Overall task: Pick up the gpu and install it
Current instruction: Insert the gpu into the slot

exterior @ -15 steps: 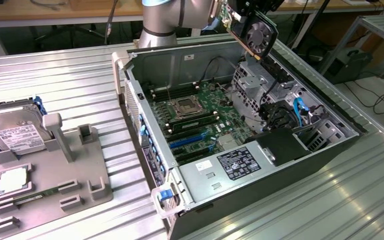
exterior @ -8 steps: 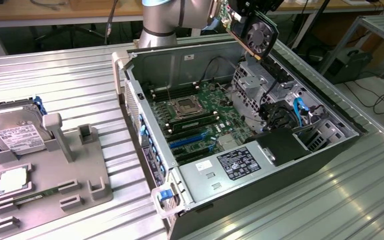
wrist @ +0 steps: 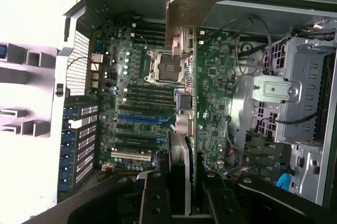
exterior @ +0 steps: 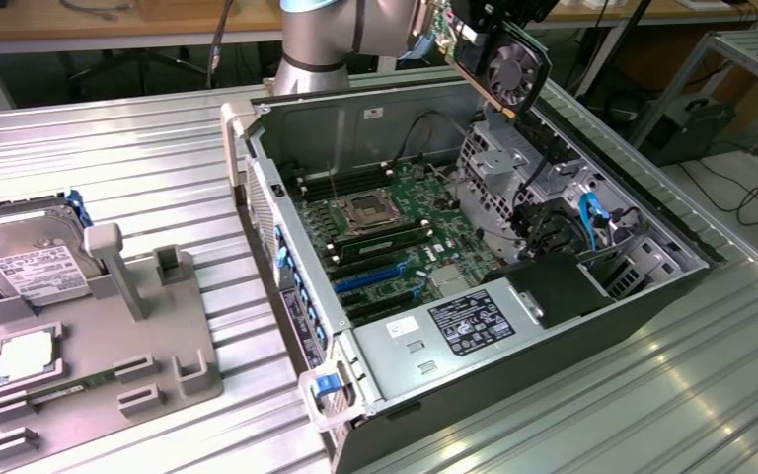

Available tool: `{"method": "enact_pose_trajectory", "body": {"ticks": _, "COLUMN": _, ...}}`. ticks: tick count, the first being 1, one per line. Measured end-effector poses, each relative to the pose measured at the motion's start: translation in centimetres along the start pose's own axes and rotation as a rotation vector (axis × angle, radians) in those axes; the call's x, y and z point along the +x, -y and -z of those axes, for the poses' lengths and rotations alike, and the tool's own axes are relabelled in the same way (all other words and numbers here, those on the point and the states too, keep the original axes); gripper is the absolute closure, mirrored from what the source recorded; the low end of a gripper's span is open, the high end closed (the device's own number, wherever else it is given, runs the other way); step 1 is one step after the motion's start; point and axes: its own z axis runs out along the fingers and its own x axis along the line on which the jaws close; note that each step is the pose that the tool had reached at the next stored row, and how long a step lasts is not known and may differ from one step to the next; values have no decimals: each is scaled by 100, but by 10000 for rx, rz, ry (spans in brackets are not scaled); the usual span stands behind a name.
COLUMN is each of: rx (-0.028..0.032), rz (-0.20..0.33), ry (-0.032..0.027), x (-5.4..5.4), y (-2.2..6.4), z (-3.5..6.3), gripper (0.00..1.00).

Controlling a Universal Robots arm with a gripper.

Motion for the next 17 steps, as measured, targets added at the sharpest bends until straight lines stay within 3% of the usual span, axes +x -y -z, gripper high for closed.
{"method": "enact_pose_trajectory", "body": {"ticks": 17, "rx": -7, "rz": 536, "ry": -21, "x": 0, "y": 4, "z": -2, "gripper": 72}}
